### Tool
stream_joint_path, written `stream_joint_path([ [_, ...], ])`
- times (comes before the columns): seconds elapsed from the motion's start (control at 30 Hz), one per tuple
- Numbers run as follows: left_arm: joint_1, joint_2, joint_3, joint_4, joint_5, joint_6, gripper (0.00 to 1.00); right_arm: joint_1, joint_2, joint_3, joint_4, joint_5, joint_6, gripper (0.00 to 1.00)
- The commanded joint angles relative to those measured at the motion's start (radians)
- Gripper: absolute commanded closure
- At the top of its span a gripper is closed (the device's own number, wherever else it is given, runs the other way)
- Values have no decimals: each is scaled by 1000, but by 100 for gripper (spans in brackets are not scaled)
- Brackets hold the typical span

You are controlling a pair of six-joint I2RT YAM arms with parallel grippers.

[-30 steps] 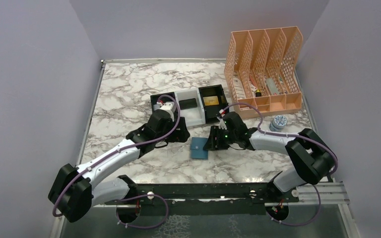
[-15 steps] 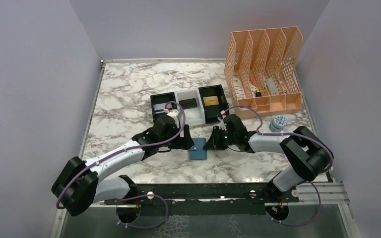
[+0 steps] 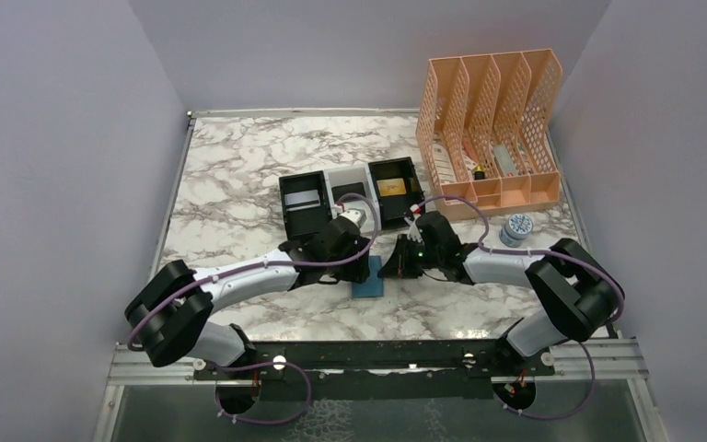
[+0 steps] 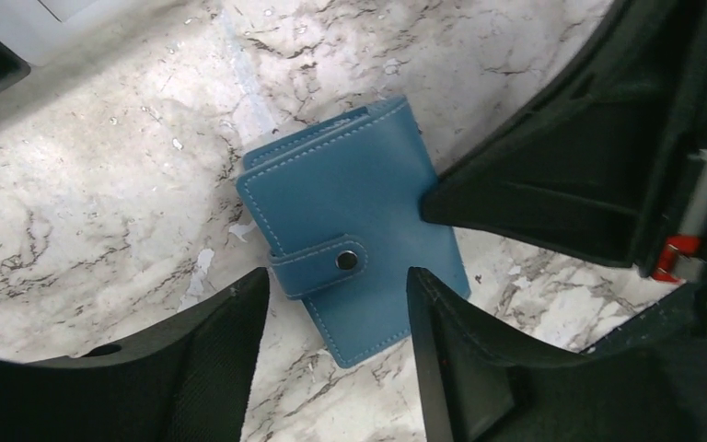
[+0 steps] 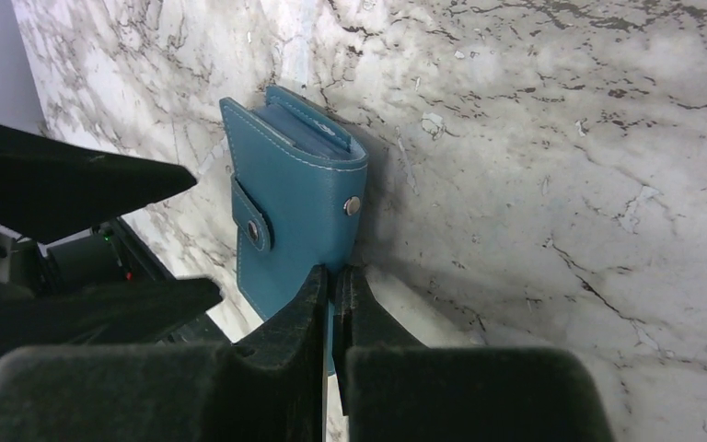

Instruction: Take the credit cards out of the card holder

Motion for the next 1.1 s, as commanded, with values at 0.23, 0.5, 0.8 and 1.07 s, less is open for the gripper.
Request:
stream_joint_path([
  [0.23,-25,126,106,-51,-54,16,50,1,-89,23,-82,-6,-11,99],
  [0.5,-42,189,145,-61,-14,32,49,1,-99,24,-103,10,-12,99],
  [0.8,-46,191,153,-110,-42,44,62,2,-109,35,-122,29,-17,99],
  [1.07,-47,160,142,-112,-41,60,75,2,-118,34,-133,46,-18,99],
])
